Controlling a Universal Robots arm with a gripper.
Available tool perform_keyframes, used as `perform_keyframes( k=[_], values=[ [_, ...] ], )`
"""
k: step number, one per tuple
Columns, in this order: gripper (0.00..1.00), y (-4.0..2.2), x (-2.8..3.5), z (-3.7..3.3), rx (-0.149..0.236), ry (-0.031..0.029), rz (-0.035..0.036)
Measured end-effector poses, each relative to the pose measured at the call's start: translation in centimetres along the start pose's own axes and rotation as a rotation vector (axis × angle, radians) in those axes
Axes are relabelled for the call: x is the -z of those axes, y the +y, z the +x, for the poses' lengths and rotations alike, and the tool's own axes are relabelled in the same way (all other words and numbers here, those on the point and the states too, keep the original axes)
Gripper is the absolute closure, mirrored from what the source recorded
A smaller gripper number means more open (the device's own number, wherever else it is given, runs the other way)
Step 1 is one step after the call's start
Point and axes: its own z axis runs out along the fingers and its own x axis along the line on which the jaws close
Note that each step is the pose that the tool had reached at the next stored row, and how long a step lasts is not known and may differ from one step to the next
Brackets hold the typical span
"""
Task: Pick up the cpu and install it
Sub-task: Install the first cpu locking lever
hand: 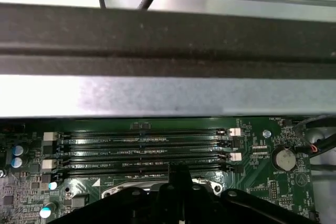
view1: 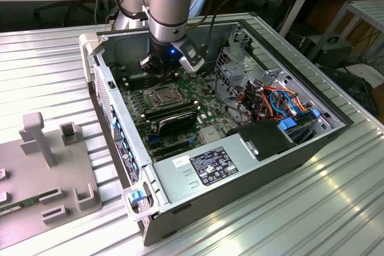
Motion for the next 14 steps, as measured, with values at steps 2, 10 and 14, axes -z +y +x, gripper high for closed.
perform_keyframes(
  k=[2, 10, 14],
  values=[
    [0.89, -0.02, -0.14, -0.07, 0.0, 0.0, 0.0],
    [0.89, 0.09, -0.32, -0.11, 0.0, -0.0001, 0.0],
    [0.89, 0.3, -0.35, -0.07, 0.0, -0.0001, -0.0001]
  ],
)
